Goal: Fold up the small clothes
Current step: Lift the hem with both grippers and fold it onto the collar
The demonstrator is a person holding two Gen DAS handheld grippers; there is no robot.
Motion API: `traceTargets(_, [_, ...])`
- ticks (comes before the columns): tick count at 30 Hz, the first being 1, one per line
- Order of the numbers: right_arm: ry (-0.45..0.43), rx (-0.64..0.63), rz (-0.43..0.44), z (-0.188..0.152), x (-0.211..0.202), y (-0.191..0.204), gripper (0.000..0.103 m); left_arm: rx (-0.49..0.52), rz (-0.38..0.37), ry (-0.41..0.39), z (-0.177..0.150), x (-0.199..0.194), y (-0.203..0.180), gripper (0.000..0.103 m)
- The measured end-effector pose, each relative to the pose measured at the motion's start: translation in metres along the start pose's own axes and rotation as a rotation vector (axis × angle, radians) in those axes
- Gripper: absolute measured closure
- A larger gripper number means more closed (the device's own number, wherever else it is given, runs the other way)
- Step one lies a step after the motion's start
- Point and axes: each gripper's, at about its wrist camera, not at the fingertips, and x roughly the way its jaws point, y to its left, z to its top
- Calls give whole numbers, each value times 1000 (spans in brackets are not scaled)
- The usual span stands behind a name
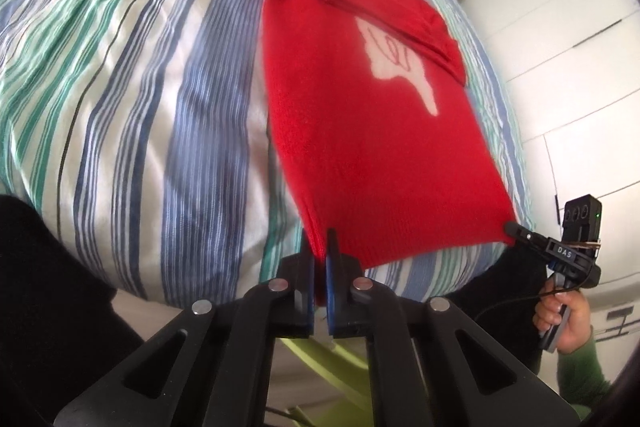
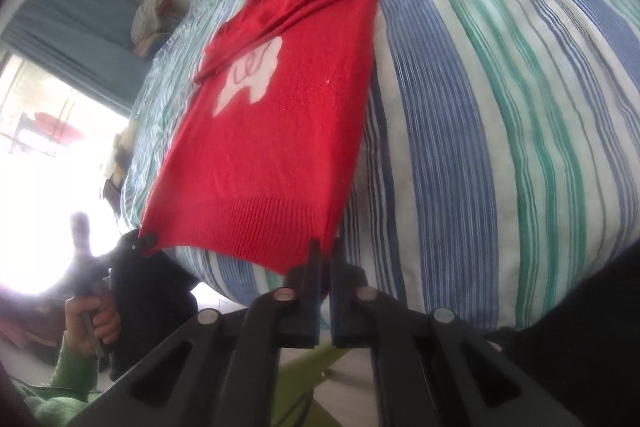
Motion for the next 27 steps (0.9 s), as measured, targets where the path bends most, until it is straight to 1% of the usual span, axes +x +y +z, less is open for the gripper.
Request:
traceTargets(3, [-51, 25, 46, 31, 0, 0, 101, -9, -43, -63, 44, -7, -9, 101])
traceTargets(5, [-112, 41, 84, 65, -2, 3, 101, 11, -44, -106, 81, -10, -17, 101])
traceTargets(9, [-234, 24, 104, 148, -3, 15, 101, 48, -6, -132, 166, 8, -30, 101])
traceTargets(12, [-279, 32, 91, 215, 11, 19, 101, 44, 34, -135, 232, 34, -32, 101])
traceTargets(15, [-297, 42, 50, 273, 33, 17, 101, 22, 77, -136, 287, 62, -25, 101])
traceTargets(17, [-280, 45, 18, 305, 52, 14, 101, -8, 92, -131, 316, 82, -17, 101])
traceTargets(20, [-258, 62, -22, 337, 77, 4, 101, -56, 100, -124, 344, 105, -8, 101])
traceTargets(23, [-245, 94, -36, 356, 99, -8, 100, -37, 126, -132, 366, 120, -7, 99])
traceTargets(25, [-254, 111, -42, 366, 109, -15, 100, -41, 120, -139, 378, 128, -5, 95])
traceTargets(26, [-262, 127, -35, 371, 114, -18, 100, -50, 112, -130, 383, 132, -3, 87])
traceTargets(27, [-271, 148, -22, 375, 119, -22, 99, -65, 124, -118, 386, 134, -1, 64])
